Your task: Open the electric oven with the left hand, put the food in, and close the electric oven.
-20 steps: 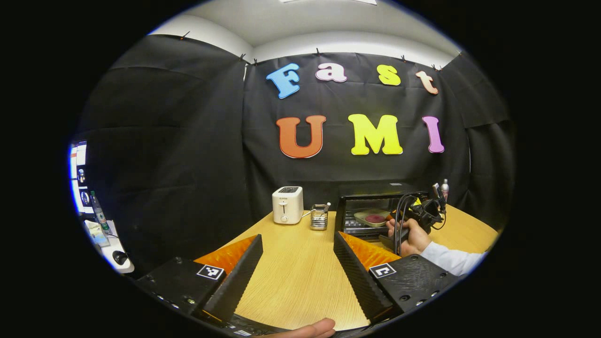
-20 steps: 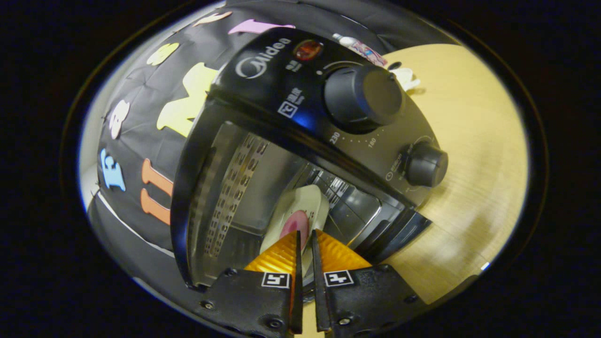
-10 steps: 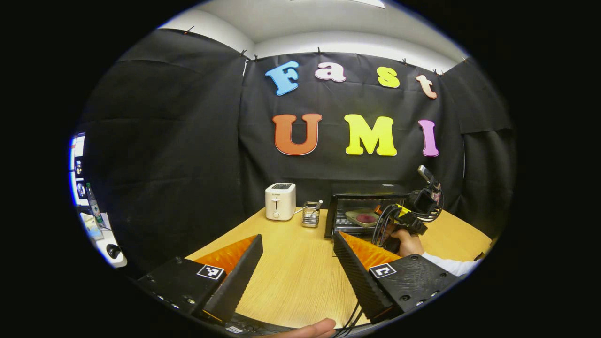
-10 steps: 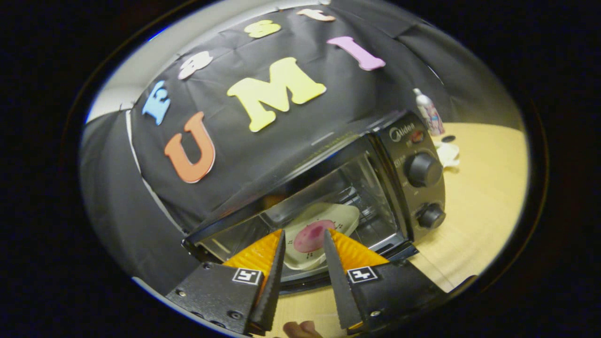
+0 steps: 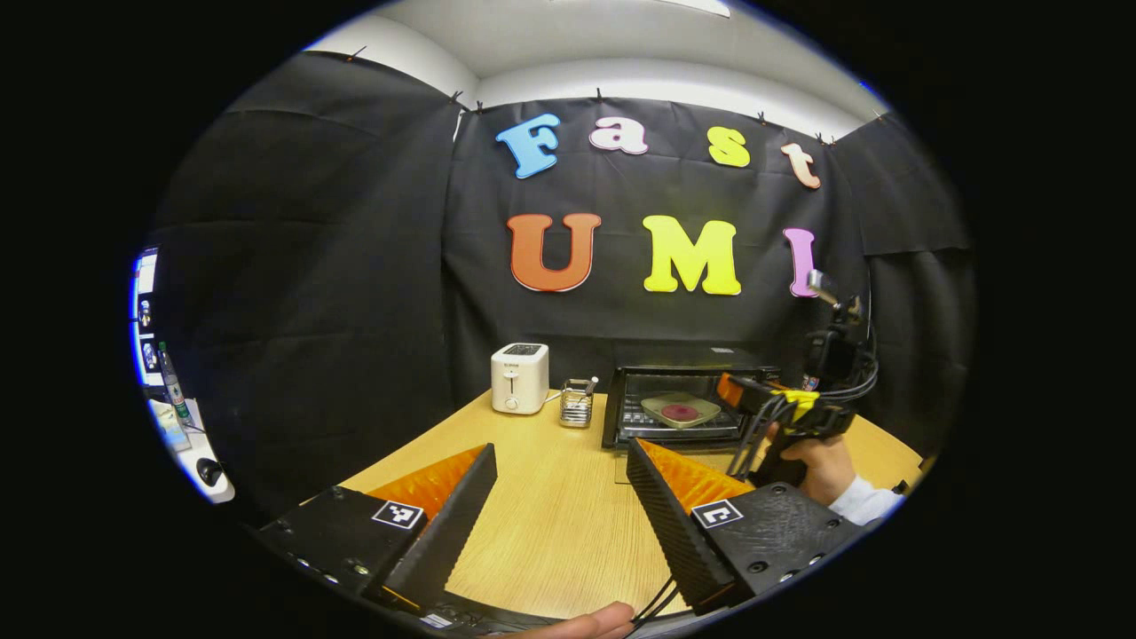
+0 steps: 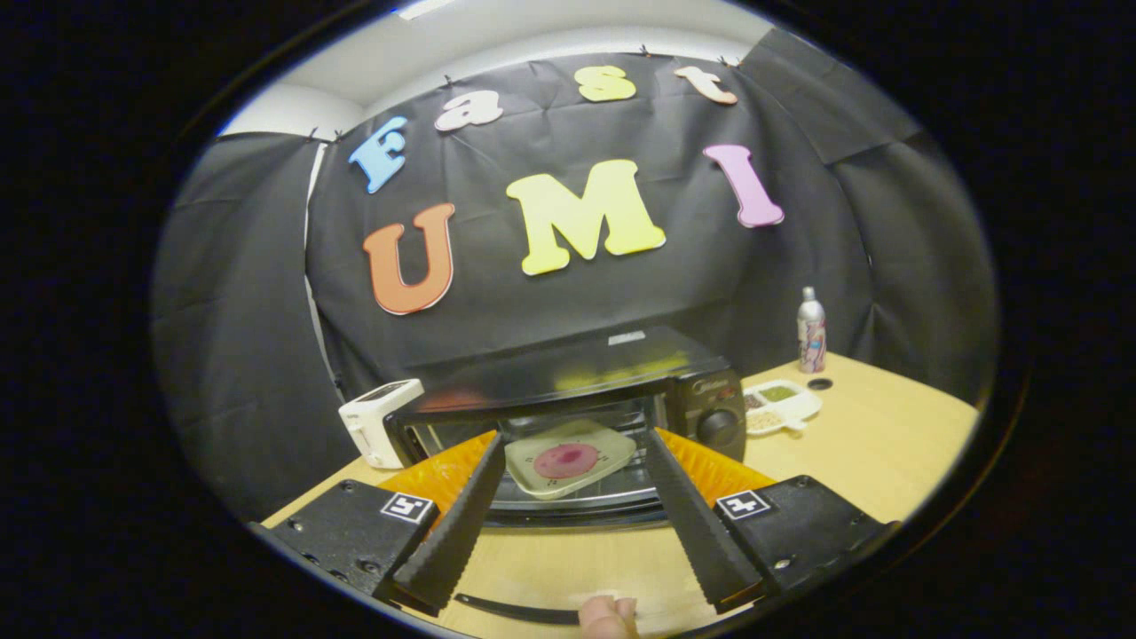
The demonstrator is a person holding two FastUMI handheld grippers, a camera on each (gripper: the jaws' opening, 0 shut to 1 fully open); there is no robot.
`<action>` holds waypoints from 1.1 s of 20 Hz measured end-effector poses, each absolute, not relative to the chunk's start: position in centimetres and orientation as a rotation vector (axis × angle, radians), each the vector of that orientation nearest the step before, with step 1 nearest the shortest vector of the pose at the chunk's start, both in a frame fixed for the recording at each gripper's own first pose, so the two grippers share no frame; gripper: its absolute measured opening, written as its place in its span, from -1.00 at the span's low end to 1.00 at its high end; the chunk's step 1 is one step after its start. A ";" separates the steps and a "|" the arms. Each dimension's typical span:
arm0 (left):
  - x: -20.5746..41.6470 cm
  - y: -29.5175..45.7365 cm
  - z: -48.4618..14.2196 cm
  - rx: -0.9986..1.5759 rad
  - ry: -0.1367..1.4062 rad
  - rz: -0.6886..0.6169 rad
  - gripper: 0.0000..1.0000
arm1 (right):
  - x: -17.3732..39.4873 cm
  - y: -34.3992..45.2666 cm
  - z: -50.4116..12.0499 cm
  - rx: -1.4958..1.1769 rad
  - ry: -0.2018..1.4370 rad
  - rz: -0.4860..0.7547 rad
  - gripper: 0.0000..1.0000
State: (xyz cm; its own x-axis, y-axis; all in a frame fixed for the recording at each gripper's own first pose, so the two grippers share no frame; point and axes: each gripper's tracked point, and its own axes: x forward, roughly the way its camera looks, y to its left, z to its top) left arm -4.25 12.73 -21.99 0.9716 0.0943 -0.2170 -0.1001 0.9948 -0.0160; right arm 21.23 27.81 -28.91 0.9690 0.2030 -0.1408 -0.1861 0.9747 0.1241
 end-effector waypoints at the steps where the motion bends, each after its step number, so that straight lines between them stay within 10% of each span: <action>1: -4.0 12.3 -22.4 -0.028 0.230 0.090 0.88 | 20.3 27.1 -28.0 0.090 0.144 0.204 0.92; 22: 4.3 -3.4 -37.6 -0.001 0.612 -0.180 0.89 | 5.7 9.9 -14.2 -0.169 -0.105 0.131 0.99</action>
